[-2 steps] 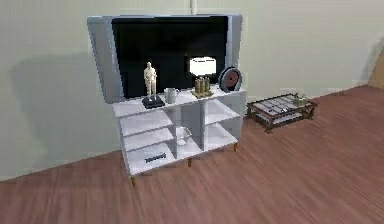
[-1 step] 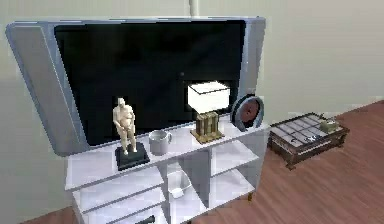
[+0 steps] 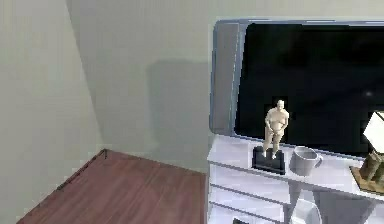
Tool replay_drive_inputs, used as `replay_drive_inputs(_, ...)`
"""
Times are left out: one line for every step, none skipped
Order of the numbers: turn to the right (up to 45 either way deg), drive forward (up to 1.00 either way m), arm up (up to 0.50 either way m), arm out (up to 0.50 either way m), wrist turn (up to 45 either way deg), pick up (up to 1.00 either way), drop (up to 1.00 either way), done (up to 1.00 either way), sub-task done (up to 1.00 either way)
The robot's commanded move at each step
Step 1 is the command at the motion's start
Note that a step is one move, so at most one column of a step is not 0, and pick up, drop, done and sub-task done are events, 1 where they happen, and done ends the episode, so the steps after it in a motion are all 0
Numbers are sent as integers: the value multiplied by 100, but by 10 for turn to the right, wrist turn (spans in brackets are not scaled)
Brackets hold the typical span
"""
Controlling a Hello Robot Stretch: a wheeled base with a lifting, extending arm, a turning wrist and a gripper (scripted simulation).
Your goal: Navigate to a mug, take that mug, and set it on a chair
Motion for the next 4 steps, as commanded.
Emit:
replay_drive_inputs(-360,0,0,0,0,0,0,0,0)
replay_drive_inputs(0,35,0,0,0,0,0,0,0)
replay_drive_inputs(0,0,50,0,0,0,0,0,0)
replay_drive_inputs(0,0,34,0,0,0,0,0,0)
